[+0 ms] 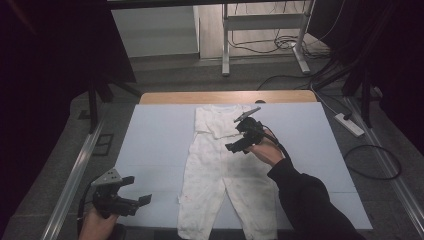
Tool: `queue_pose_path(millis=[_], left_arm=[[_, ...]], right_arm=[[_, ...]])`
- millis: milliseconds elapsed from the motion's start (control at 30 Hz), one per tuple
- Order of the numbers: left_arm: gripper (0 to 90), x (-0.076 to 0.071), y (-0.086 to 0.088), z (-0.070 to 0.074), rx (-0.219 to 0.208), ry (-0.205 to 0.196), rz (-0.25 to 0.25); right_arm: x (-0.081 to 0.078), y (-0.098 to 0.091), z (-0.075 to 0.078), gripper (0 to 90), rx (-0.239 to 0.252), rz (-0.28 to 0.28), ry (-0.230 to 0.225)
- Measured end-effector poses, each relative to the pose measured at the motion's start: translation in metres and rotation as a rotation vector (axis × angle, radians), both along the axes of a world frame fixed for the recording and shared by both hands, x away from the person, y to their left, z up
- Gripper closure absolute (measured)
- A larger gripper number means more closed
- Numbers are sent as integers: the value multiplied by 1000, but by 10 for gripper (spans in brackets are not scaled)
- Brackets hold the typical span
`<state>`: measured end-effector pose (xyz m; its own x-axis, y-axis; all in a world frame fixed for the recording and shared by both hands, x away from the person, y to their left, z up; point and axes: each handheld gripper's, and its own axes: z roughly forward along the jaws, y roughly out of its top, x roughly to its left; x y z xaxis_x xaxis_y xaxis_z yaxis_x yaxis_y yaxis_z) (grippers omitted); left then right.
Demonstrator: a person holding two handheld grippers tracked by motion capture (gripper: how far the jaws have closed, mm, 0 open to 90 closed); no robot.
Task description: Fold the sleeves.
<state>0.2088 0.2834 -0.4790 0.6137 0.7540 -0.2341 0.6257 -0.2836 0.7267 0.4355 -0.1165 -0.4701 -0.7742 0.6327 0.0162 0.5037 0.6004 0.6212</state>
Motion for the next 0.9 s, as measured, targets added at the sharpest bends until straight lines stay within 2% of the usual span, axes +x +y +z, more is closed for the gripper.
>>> queue_pose_path(millis=[367,500,833,900], left_arm=[[13,0,0,0,-6,-1,-3],[14,0,0,0,-6,-1,-3],[14,0,1,0,-7,-1,-2],[13,0,1,0,-7,-2,-2]], right_arm=[[-11,-11,3,0,5,14,-9],[-17,-16,4,0,11,-7,-32],[-27,-27,5,0,31,-7,-32],[-30,-30,6,0,21,-8,-39]])
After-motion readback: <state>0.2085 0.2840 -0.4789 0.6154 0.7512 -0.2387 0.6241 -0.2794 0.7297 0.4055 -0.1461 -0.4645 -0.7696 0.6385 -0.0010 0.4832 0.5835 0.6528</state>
